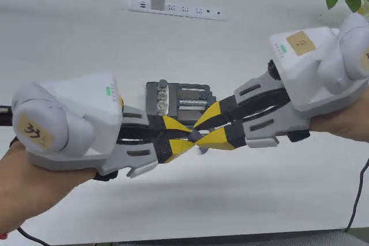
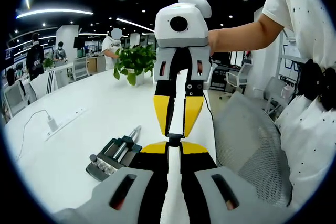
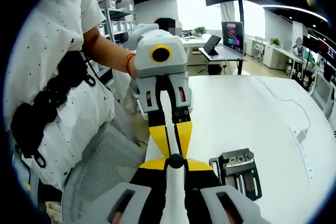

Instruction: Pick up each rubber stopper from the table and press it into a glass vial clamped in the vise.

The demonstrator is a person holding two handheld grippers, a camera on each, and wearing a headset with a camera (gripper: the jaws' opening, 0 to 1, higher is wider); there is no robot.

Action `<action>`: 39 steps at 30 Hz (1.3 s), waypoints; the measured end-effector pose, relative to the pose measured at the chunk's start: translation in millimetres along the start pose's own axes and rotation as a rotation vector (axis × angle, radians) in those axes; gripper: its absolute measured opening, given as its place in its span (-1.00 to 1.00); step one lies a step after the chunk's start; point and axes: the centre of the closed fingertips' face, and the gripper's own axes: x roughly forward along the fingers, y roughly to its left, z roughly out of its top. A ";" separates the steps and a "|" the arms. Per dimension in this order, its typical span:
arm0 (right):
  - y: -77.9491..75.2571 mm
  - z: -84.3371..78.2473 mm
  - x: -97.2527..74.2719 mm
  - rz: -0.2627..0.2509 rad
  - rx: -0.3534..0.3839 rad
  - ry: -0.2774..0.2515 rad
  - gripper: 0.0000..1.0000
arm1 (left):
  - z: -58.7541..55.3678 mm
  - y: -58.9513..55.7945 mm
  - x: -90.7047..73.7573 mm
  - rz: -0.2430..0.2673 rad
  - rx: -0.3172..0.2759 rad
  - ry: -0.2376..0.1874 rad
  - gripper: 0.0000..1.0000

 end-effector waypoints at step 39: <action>5.4 1.5 5.0 -0.004 -0.015 0.029 -0.88 | -2.8 -3.1 -2.7 -0.003 -0.014 -0.027 -0.91</action>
